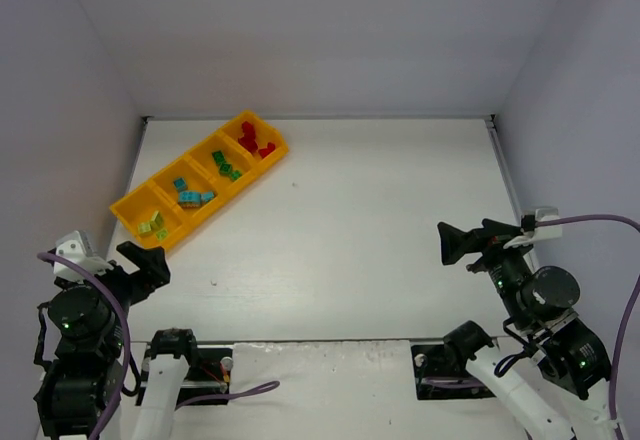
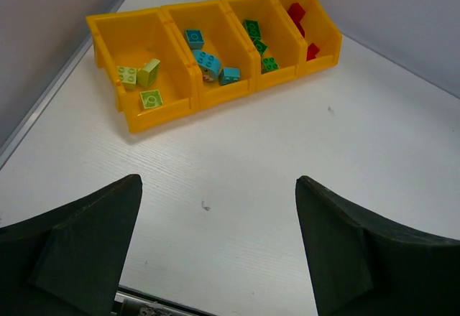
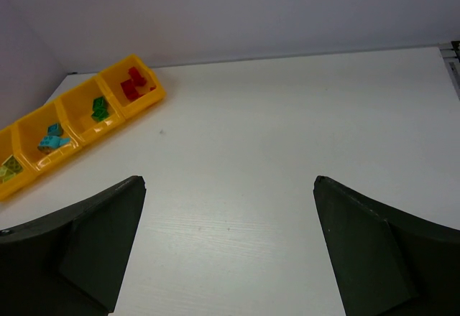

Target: Sort the legos into containers by color

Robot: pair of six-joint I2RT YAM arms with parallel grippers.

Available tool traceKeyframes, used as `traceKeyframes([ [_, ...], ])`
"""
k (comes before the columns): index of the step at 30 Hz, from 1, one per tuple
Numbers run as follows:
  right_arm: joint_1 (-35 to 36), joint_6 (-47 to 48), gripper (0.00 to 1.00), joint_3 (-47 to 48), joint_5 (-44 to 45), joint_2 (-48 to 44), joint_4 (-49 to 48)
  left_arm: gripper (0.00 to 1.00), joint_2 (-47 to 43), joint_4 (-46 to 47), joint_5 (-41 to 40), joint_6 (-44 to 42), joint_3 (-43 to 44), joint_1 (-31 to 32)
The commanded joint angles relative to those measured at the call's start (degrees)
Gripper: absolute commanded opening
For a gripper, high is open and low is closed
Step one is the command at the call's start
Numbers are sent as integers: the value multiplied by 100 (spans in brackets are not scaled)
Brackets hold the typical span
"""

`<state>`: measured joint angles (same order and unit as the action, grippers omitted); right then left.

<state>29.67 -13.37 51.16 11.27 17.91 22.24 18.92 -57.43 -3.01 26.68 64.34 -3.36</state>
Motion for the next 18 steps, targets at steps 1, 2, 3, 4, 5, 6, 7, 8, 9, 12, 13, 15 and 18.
traceKeyframes([
  [1,-5,9,100,-27,210,28,-299,81,121,144,115,57,167,19],
  [2,-5,62,100,-35,192,28,-282,81,77,153,125,48,167,19],
  [3,-14,114,100,-53,192,28,-264,81,51,162,125,57,167,19],
  [4,-14,115,100,-62,200,19,-247,81,42,171,73,57,158,19],
  [5,3,115,100,-79,244,2,-246,81,24,162,46,66,158,19],
  [6,-14,115,100,-79,244,-16,-238,81,33,162,20,74,158,19],
  [7,-5,124,100,-62,244,-16,-238,81,33,162,11,83,158,19],
  [8,-14,124,100,-45,236,-7,-212,81,42,153,10,75,167,19],
  [9,-14,141,100,-44,244,-16,-203,81,33,162,2,75,167,19],
  [12,-5,159,100,-88,218,-60,-194,81,33,153,19,92,167,19],
  [13,-5,159,100,-106,235,-77,-194,81,50,153,54,83,176,19],
  [15,-5,141,100,-115,271,-103,-194,81,59,144,63,83,176,10],
  [18,-5,133,100,-123,271,-86,-194,89,103,127,55,92,176,19],
])
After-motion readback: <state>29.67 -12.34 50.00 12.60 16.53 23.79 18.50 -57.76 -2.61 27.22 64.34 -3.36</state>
